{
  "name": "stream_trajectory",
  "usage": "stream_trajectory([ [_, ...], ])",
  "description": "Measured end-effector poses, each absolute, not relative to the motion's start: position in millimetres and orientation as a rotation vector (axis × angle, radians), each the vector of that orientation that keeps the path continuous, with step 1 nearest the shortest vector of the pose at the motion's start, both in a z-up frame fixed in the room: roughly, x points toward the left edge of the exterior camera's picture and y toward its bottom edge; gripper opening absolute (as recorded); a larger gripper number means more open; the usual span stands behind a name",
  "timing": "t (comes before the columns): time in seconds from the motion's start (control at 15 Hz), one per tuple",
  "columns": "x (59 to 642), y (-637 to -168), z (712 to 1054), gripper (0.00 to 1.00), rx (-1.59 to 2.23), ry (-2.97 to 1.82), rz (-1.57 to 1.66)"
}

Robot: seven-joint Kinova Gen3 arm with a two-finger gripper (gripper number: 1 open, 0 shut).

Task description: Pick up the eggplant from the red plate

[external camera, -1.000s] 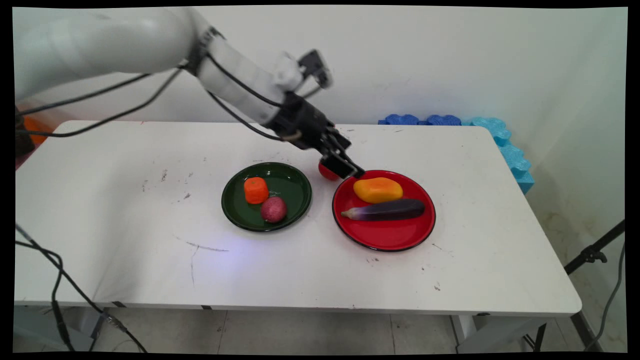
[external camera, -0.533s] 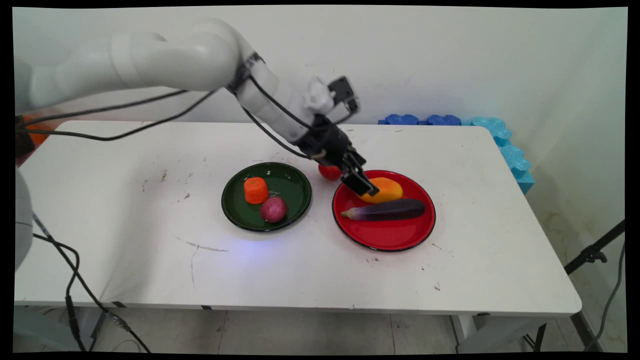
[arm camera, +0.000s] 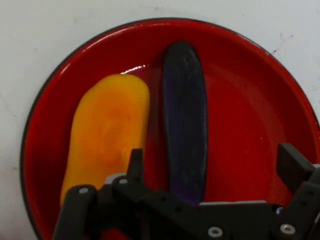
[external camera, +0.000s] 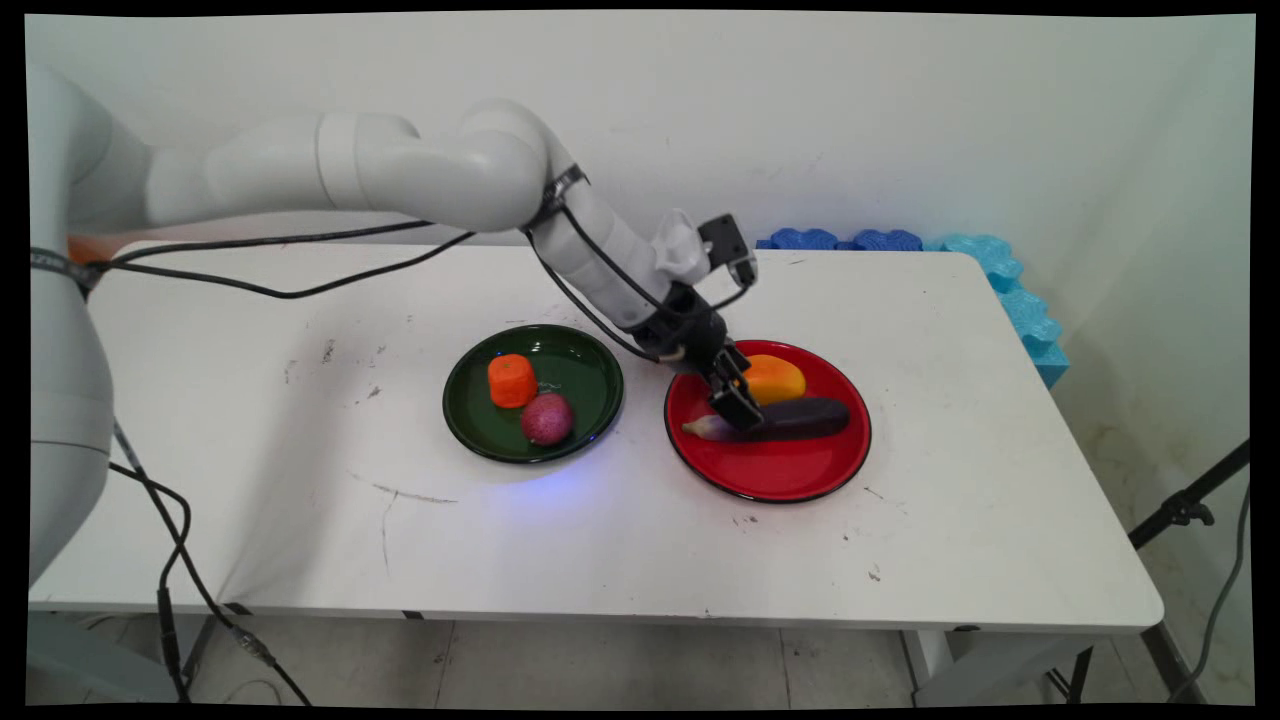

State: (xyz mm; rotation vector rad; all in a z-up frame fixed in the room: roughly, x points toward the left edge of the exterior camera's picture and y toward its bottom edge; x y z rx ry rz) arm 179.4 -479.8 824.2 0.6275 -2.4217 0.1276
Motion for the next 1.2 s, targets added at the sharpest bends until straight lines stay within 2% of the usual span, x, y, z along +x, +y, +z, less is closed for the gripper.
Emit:
stream_trajectory([
  [0.93,155,-480,780,1.00,0.582,-2.459,0.117],
  [1.0,154,-479,779,0.00,0.578,-2.459,0.117],
  [1.2,153,-478,778,0.00,0.569,-2.461,0.121],
])
